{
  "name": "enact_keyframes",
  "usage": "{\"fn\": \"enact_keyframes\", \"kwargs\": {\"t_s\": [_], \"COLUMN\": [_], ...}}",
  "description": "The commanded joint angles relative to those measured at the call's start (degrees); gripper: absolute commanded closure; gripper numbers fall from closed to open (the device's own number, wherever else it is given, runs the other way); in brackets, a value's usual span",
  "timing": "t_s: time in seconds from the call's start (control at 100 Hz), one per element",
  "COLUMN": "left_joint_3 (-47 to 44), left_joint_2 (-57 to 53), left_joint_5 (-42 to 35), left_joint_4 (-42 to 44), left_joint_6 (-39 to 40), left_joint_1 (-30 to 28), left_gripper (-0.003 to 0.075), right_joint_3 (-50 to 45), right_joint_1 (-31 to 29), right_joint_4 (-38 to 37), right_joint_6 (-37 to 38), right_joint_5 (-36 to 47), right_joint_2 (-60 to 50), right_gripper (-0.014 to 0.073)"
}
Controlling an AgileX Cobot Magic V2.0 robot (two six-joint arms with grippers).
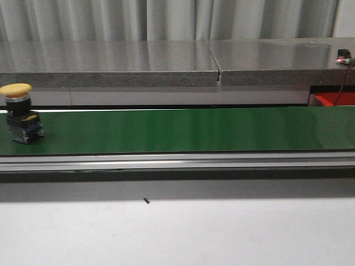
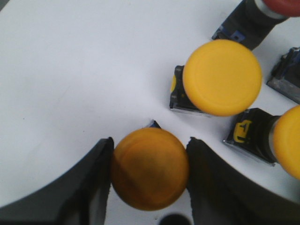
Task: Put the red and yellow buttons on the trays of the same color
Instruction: 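Grasp a second yellow button with the left gripper and lift it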
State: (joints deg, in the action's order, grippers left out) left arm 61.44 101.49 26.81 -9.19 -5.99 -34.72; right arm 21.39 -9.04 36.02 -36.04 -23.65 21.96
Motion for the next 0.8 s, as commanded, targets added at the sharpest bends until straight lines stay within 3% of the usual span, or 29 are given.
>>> {"fn": "enact_keyframes", "kwargs": {"t_s": [0.0,0.27,0.51,0.79], "left_joint_3": [-0.26,-5.3,-5.3,-5.17], "left_joint_2": [-3.49,-11.8,-20.26,-25.01], "left_joint_5": [-2.65,-3.5,1.49,2.34], "left_joint_4": [-0.63,-0.63,-2.19,-2.26], "left_joint_6": [0.6,0.6,0.5,-0.09], "left_joint_1": [-0.11,-0.11,0.41,8.22], "left_gripper": [0.0498,0.0498,0.0498,0.0498], "right_joint_3": [1.52,1.52,1.52,1.52], "right_joint_1": [0.11,0.11,0.11,0.11], "right_joint_4": [1.29,1.29,1.29,1.29], "right_joint_6": [-0.43,-0.43,-0.43,-0.43], "right_joint_5": [3.32,3.32,3.32,3.32], "right_joint_2": [0.14,0.14,0.14,0.14], "right_gripper": [0.0659,0.0659,0.0659,0.0659]}}
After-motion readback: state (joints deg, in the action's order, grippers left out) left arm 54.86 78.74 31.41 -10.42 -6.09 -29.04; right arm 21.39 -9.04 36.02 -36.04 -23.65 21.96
